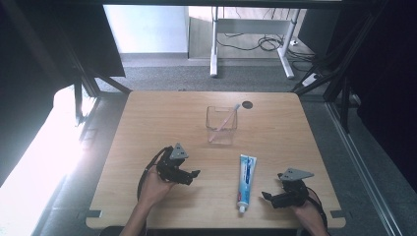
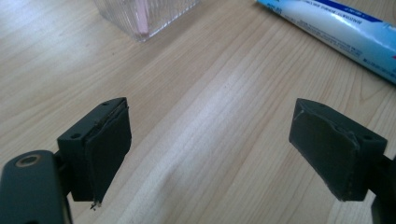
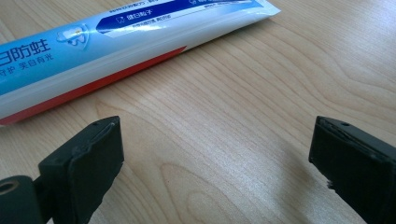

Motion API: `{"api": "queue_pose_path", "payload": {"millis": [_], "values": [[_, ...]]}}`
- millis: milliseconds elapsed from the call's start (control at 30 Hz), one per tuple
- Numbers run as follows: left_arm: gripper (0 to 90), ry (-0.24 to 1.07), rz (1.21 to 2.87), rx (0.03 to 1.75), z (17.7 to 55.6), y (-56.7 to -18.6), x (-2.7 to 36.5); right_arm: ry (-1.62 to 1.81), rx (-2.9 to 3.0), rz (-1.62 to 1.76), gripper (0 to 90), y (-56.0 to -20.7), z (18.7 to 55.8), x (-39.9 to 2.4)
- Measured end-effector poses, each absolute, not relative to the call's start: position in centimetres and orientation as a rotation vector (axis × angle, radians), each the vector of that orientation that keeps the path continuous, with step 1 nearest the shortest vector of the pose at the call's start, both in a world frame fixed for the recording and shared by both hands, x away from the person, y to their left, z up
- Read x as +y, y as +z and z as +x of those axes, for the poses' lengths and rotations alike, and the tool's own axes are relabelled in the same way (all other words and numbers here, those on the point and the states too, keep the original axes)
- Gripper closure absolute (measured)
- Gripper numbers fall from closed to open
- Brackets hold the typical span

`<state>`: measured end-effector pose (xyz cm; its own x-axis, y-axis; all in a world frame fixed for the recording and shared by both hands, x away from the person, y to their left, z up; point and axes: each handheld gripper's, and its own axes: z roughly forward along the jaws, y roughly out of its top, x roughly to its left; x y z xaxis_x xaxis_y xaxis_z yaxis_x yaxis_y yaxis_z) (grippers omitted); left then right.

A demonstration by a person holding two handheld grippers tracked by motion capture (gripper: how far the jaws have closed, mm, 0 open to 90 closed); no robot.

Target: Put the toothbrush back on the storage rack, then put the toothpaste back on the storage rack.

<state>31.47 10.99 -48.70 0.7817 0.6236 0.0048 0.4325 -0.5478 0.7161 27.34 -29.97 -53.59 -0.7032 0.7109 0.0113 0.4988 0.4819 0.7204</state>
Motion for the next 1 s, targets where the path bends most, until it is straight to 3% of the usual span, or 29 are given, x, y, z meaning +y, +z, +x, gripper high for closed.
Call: {"api": "queue_pose_path", "payload": {"millis": [1000], "values": [[13.2,0.358,2.285,0.772,28.9,-52.4,11.2,1.007,2.454,1.029,0.5,-53.5,27.3,-29.9]]}}
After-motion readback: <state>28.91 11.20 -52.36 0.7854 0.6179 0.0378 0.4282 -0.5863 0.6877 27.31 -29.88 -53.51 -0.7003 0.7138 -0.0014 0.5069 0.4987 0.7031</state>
